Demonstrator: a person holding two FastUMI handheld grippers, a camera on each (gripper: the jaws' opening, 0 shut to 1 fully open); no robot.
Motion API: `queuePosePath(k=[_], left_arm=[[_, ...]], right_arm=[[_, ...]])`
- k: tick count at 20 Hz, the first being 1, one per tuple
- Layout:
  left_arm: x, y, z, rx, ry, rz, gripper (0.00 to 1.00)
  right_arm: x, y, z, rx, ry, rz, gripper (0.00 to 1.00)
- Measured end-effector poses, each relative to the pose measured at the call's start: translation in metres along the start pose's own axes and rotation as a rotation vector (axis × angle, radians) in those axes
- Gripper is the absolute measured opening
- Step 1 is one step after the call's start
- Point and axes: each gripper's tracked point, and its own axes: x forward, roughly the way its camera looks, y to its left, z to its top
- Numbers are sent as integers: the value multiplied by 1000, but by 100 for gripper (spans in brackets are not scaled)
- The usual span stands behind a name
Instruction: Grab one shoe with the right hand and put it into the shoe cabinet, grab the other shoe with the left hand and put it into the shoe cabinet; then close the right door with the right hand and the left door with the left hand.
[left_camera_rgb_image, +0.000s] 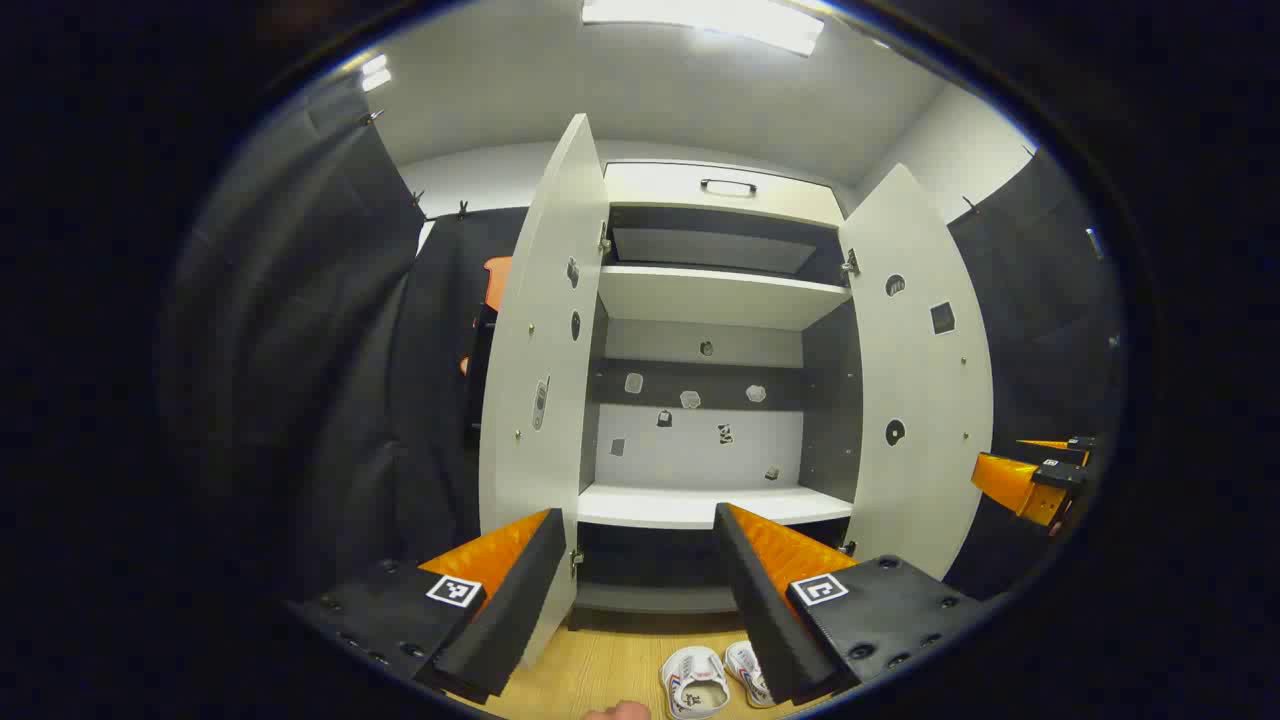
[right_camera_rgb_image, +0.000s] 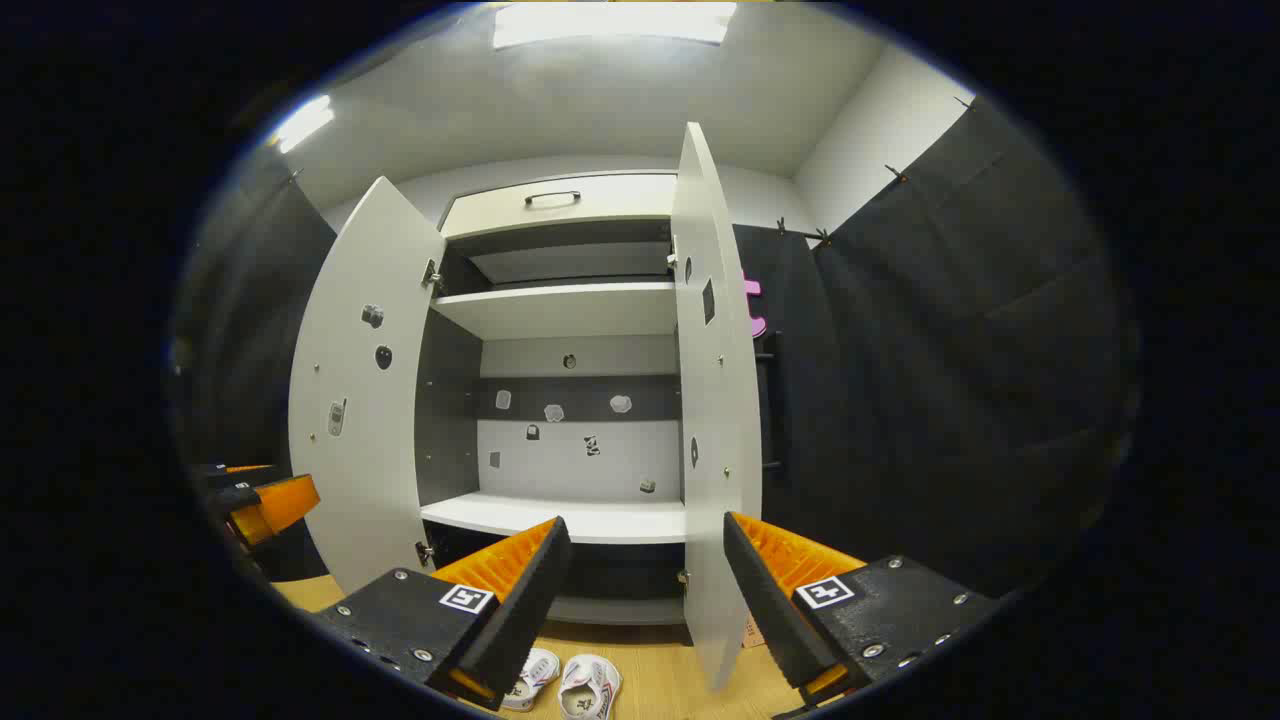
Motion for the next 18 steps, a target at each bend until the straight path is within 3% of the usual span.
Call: queuePosePath(k=[1,2,3,6,7,18], left_arm=[[2,-1,-1,-2,3,1,96],[4,-1,-3,-3,9,1,96],[5,-1,-4,-4,13,3,96],[6,-2,-8,-12,22,5,96],[7,-3,-9,-18,24,3,96],[5,6,-12,-28,32,29,96]], right_arm=[[1,-1,1,-6,-7,-2,90],[2,-2,2,-13,-13,-5,97],[2,-2,3,-19,-17,-6,94],[3,2,2,-21,-14,4,97],[3,3,2,-23,-16,7,94],[6,14,2,-32,-14,30,94]])
